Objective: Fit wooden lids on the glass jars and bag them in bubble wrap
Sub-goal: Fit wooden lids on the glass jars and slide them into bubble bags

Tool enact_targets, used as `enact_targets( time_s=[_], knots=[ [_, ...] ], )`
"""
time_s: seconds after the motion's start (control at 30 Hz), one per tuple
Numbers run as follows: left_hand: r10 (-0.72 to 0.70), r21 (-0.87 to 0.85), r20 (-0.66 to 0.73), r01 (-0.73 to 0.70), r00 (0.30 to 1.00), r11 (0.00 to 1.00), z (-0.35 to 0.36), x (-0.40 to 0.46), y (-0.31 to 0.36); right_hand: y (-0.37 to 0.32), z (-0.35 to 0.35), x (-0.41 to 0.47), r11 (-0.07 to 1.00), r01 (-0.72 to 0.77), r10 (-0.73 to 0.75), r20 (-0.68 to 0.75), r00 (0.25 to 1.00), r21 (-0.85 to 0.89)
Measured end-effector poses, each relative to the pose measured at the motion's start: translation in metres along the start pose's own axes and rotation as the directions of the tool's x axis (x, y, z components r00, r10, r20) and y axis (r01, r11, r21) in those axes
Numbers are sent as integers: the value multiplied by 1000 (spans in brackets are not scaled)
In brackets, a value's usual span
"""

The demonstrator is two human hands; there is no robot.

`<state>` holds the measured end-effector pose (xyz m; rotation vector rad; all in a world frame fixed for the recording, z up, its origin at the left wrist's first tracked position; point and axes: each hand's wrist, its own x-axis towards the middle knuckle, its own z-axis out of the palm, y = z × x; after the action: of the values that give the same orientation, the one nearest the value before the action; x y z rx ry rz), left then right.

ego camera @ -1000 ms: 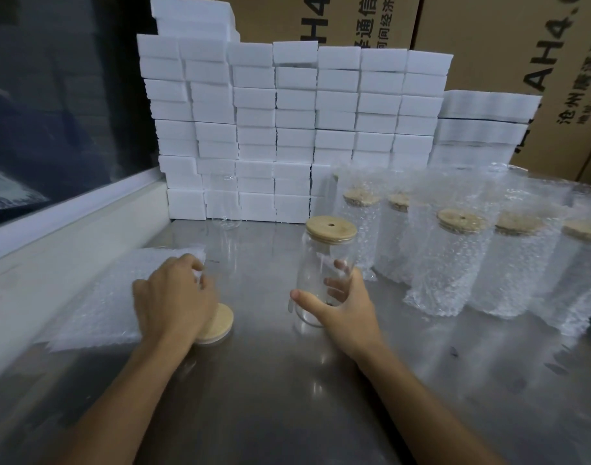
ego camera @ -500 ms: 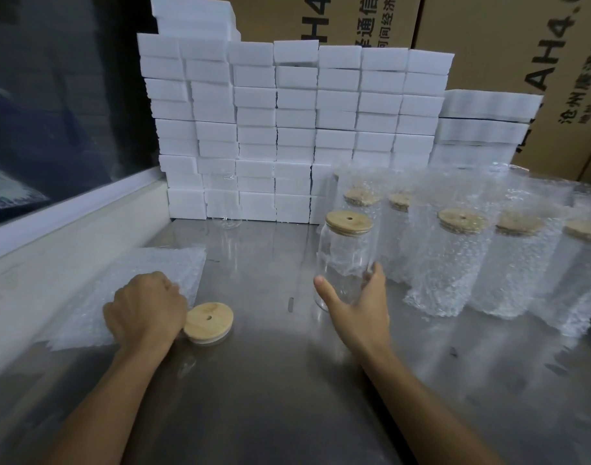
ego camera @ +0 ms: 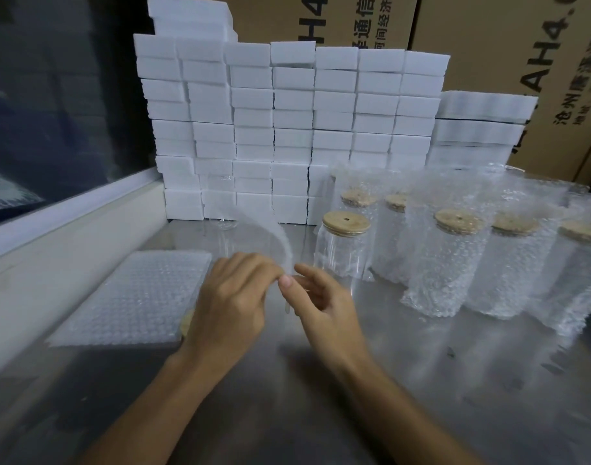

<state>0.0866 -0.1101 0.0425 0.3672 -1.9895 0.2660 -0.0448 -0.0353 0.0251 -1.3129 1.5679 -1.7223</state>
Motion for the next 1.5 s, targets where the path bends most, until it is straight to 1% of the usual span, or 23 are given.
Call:
enact_targets(
  time_s=[0.13,0.2,0.27,0.33,0.4,0.43,0.5,0.53,0.57,0.63,0.7,0.77,0.83,0.9,1.0,1.1,1.17,1.23,1.3,1.33,1.4,1.47,1.5],
  knots=[
    [74,-39,118,-70,990,997,2,-3,-2,-6,-5,4,987,-83,93,-67,993,136],
    [100,-65,137,-92,985,994,2,-2,-2,-9,-6,3,983,-133,142,-63,988,124],
    [99,-67,139,-90,985,994,2,-1,1,-11,-6,2,980,-174,179,-42,983,94],
    [103,-73,145,-94,984,993,1,1,4,-11,-7,1,973,-185,181,41,983,140],
    [90,-83,186,-75,979,994,-1,0,6,-14,-7,-1,965,-166,140,137,981,202],
    [60,-91,218,-41,974,995,-2,-1,7,-14,-6,-1,970,-124,91,164,982,207],
    [-22,-120,281,58,959,991,-3,-2,7,-14,-3,-2,978,-27,-13,190,982,208],
    [-46,-129,301,88,952,988,-3,-2,8,-13,-2,-3,978,5,-47,195,980,210],
    [-42,-127,315,86,948,988,-2,-1,9,-12,-1,-4,975,5,-47,189,981,220],
    [52,-84,328,-25,943,996,-2,0,10,-13,2,-2,969,-29,0,113,994,247],
    [103,0,295,-108,950,994,-2,3,10,-11,1,1,955,-60,67,-13,998,290],
    [89,31,274,-101,958,994,-2,5,10,-9,-3,7,949,-68,111,-124,986,309],
    [80,56,267,-98,960,994,-4,5,10,-8,-8,9,959,-51,102,-172,980,280],
    [64,88,233,-86,970,992,-3,4,7,-13,-11,8,956,-27,90,-206,974,292],
    [-3,156,195,-28,981,987,-5,4,1,-16,-14,9,956,1,79,-259,963,294],
    [-145,271,201,88,969,959,-6,1,-9,-15,-15,10,964,2,69,-260,963,266],
    [-272,348,239,180,932,920,-4,-3,-15,-14,-13,10,973,-19,73,-227,971,232],
    [-398,412,271,268,877,871,-3,-7,-19,-10,-11,11,978,-55,94,-189,977,203],
    [-461,452,277,309,843,837,-1,-10,-20,-6,-10,11,978,-101,131,-160,978,183],
    [-468,438,272,324,841,838,0,-11,-20,-4,-10,11,977,-126,152,-148,977,171],
    [-442,335,268,347,856,876,2,-12,-16,0,-8,10,972,-165,187,-124,974,169],
    [-412,137,291,388,864,911,6,-10,-5,3,-5,8,967,-182,201,-98,975,180],
    [-432,4,317,454,844,891,9,-10,2,4,-4,7,970,-179,195,-85,977,162]
  ],
)
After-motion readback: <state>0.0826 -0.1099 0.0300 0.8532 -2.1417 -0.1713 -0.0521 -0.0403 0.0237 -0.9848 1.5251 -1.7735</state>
